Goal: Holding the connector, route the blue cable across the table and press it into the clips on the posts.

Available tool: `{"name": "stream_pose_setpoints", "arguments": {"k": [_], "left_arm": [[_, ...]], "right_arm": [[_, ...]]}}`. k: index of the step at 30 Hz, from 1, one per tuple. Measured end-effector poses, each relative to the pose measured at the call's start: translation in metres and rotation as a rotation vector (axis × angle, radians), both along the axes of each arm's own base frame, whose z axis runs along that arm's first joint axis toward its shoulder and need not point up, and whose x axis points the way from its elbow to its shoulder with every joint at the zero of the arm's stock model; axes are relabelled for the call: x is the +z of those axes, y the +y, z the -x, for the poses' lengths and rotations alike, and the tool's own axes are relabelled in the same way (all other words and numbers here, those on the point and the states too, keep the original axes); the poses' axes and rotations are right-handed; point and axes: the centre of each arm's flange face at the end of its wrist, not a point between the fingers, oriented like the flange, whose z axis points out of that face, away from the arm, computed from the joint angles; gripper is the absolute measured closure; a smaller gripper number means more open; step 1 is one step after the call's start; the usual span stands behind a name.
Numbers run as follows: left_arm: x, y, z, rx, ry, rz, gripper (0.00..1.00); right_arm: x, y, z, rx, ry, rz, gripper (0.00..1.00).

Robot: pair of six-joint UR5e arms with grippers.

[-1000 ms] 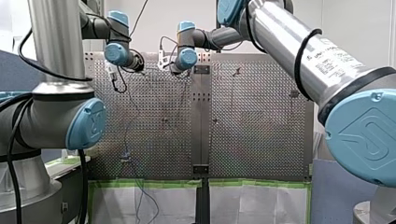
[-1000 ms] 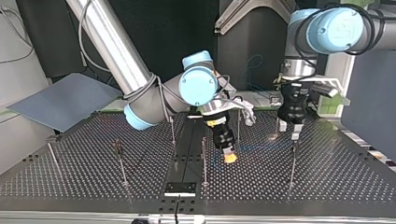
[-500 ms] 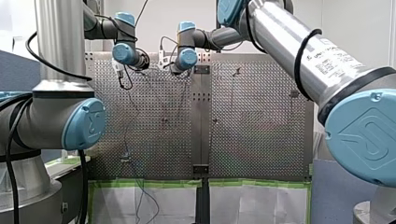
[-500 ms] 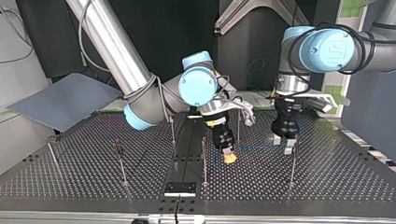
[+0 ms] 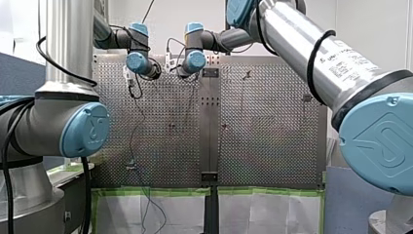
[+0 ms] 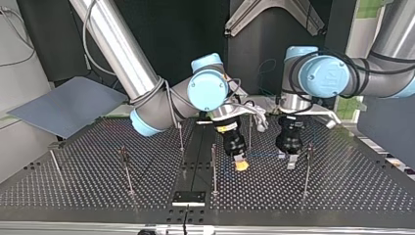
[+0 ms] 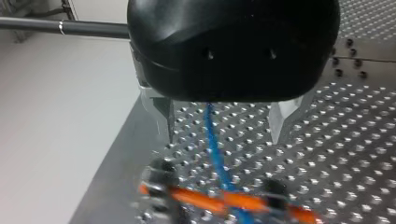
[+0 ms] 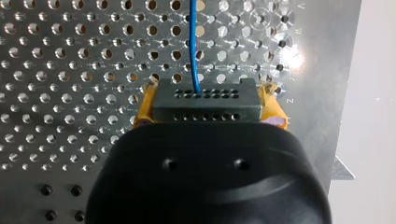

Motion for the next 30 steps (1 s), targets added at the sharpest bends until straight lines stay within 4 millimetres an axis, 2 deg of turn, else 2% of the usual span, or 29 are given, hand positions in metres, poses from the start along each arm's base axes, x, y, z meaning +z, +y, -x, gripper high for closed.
{"name": "stream_pose_setpoints", "arguments": {"k": [3,10,18,19,20,21,23,24,26,27,28,29,30], "left_arm": [[0.0049,-0.0035,-0.0041,0.002,-0.01,0.002,0.0],[-0.003,-0.0084,-0.0082,0.021,0.007,-0.009,0.0],[-0.0034,-0.0088,-0.0097,0.032,0.001,-0.008,0.0],[-0.0033,-0.0086,-0.0097,0.034,0.0,-0.006,0.14],[-0.0032,-0.0084,-0.0098,0.037,-0.001,-0.003,0.24],[-0.0032,-0.0082,-0.0098,0.039,-0.001,-0.001,0.24],[-0.0034,-0.0078,-0.0096,0.046,-0.001,0.002,0.41],[-0.0035,-0.0075,-0.0096,0.051,0.0,0.002,0.41],[-0.0034,-0.0063,-0.0094,0.065,0.0,0.0,0.71],[-0.0034,-0.0058,-0.0092,0.071,0.001,-0.003,0.71],[-0.0036,-0.0052,-0.009,0.078,0.002,-0.005,0.93],[-0.0037,-0.0045,-0.0088,0.087,0.003,-0.008,1.0],[-0.0038,-0.0042,-0.0085,0.092,0.004,-0.009,1.0]], "right_arm": [[0.0,0.0001,-0.0001,0.001,-0.001,-0.001,1.0],[0.0,0.0001,-0.0001,0.002,-0.003,-0.002,1.0],[0.0003,0.0001,0.0,0.002,-0.004,-0.004,1.0],[0.0003,0.0001,0.0,0.002,-0.004,-0.004,1.0],[0.0003,0.0002,0.0,0.003,-0.004,-0.004,1.0],[0.0003,0.0002,0.0001,0.003,-0.004,-0.004,1.0],[0.0002,0.0001,0.0001,0.003,-0.004,-0.005,1.0],[0.0002,0.0,0.0001,0.003,-0.004,-0.005,1.0],[0.0002,-0.0003,0.0003,0.003,-0.004,-0.005,1.0],[0.0002,-0.0003,0.0003,0.003,-0.004,-0.005,1.0],[0.0002,-0.0002,0.0003,0.003,-0.004,-0.005,1.0],[0.0002,-0.0002,0.0002,0.003,-0.004,-0.005,1.0],[0.0001,-0.0001,0.0002,0.003,-0.004,-0.005,1.0]]}}
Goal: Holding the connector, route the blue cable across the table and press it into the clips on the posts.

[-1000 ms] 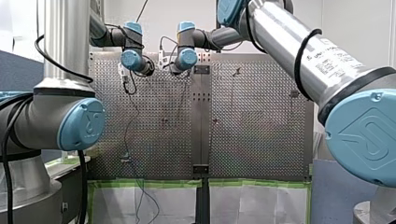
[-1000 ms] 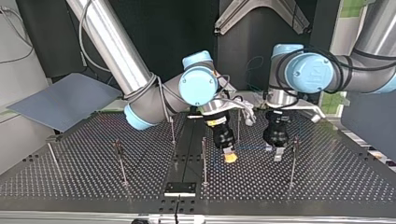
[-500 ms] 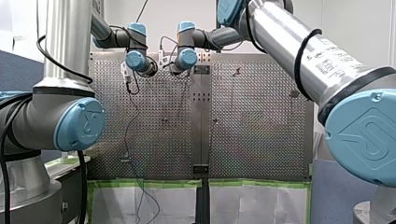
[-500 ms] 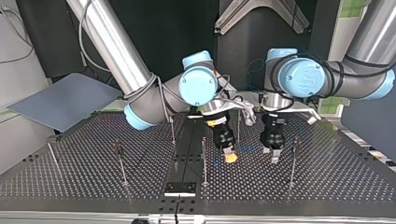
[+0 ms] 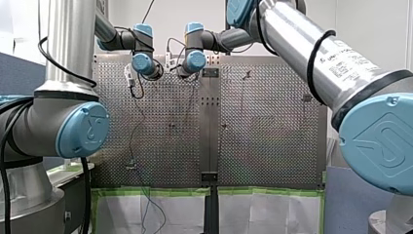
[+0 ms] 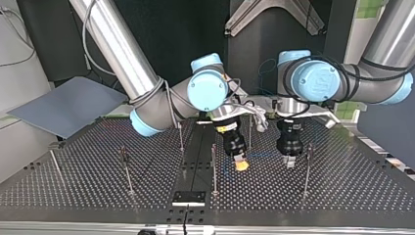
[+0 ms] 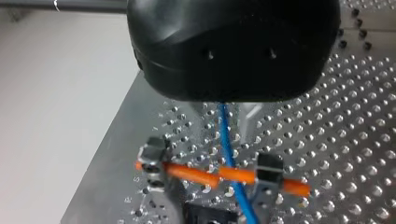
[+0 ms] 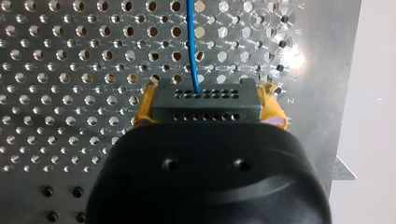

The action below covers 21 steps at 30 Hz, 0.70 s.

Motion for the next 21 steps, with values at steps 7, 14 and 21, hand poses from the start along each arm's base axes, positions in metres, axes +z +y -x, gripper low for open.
{"name": "stream_pose_setpoints", "arguments": {"k": [7,14,21], "left_arm": [[-0.003,-0.002,0.004,0.019,0.021,-0.012,1.0],[-0.018,-0.004,0.02,0.054,0.08,-0.039,1.0],[-0.035,-0.001,0.034,0.096,0.074,-0.032,1.0]], "right_arm": [[0.0,0.001,-0.001,0.001,-0.002,-0.003,1.0],[-0.011,0.004,-0.002,0.005,0.014,-0.017,1.0],[-0.032,0.006,0.0,0.005,0.046,-0.042,1.0]]}}
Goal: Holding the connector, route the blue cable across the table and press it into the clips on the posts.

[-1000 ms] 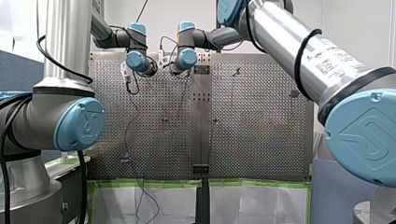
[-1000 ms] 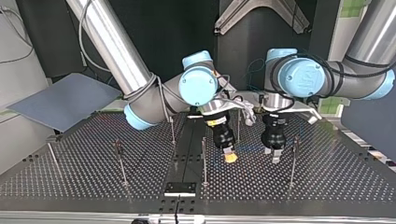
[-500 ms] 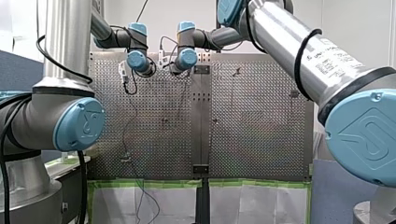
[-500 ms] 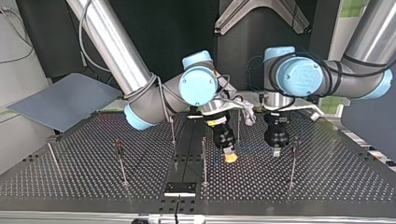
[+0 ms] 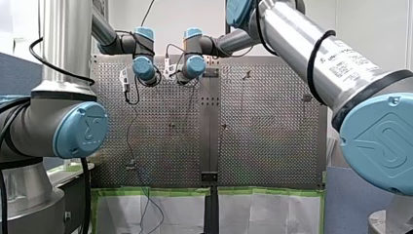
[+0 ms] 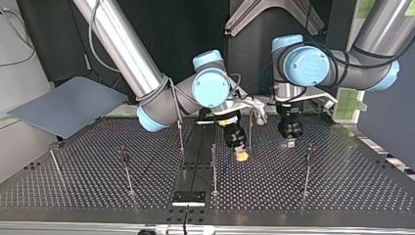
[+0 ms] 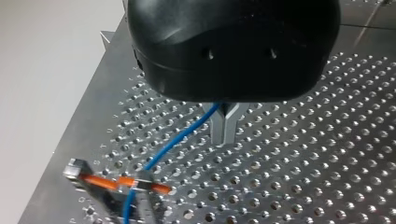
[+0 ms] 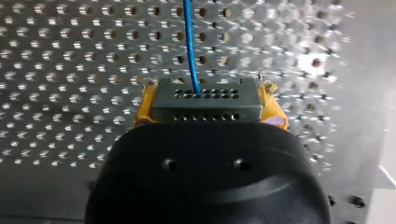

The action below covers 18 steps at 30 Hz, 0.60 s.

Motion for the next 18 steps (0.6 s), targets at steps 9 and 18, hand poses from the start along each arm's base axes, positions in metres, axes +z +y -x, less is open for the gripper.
{"name": "stream_pose_setpoints", "arguments": {"k": [9,18], "left_arm": [[-0.035,-0.002,0.011,-0.013,0.005,0.006,1.0],[-0.106,-0.008,0.021,-0.012,0.083,-0.003,1.0]], "right_arm": [[-0.03,0.004,0.004,0.0,0.047,-0.037,1.0],[-0.058,0.008,0.01,0.004,0.092,-0.073,1.0]]}}
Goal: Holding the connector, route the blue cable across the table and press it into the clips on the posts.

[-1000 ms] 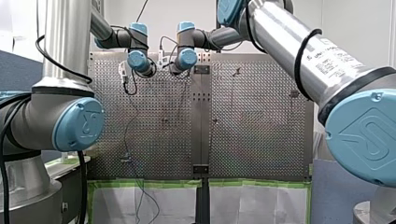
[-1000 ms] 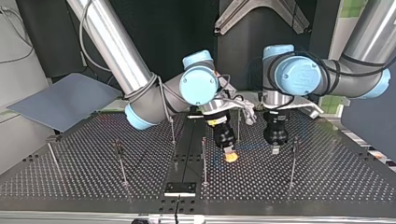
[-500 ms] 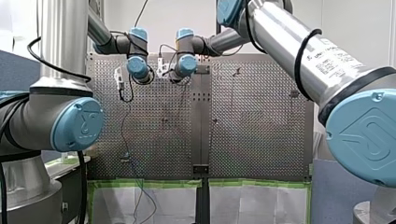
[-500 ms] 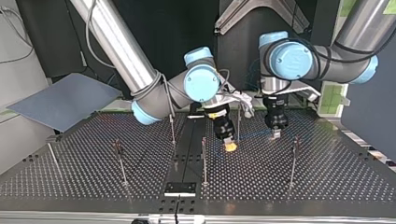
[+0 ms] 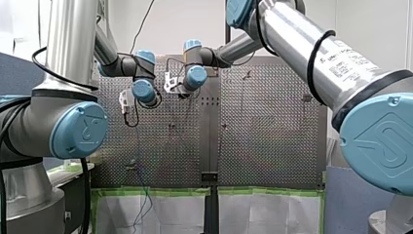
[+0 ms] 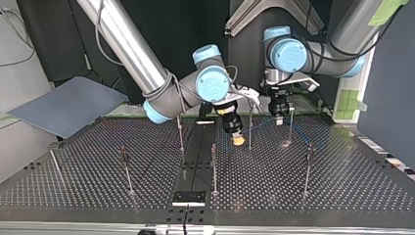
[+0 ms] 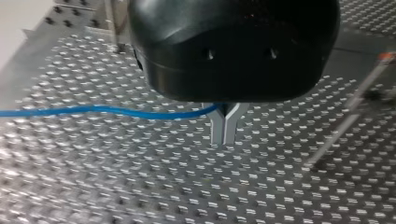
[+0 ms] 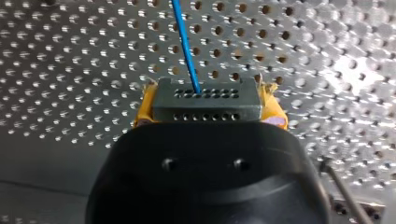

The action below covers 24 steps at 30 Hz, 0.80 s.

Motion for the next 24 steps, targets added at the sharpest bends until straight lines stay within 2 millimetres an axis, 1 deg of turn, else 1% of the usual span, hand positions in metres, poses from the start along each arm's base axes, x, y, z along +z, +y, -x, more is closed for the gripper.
{"name": "stream_pose_setpoints", "arguments": {"k": [2,5,9,14,17,20,24], "left_arm": [[-0.015,-0.001,0.003,0.0,0.015,0.006,1.0],[-0.029,-0.001,0.009,0.0,0.027,0.013,1.0],[-0.044,-0.001,0.018,0.0,0.041,0.014,1.0],[-0.073,-0.001,0.033,0.009,0.099,0.001,1.0],[-0.089,-0.001,0.039,0.004,0.123,-0.002,1.0],[-0.098,-0.001,0.039,-0.01,0.126,-0.002,1.0],[-0.1,-0.002,0.035,-0.03,0.108,0.005,1.0]], "right_arm": [[-0.007,0.0,0.002,-0.002,0.011,-0.009,1.0],[-0.018,0.0,0.007,-0.005,0.032,-0.022,1.0],[-0.033,0.002,0.011,-0.005,0.059,-0.039,1.0],[-0.049,0.009,0.015,-0.001,0.092,-0.055,1.0],[-0.059,0.013,0.017,0.002,0.111,-0.063,1.0],[-0.069,0.017,0.019,0.005,0.122,-0.068,1.0],[-0.084,0.021,0.022,0.006,0.128,-0.075,1.0]]}}
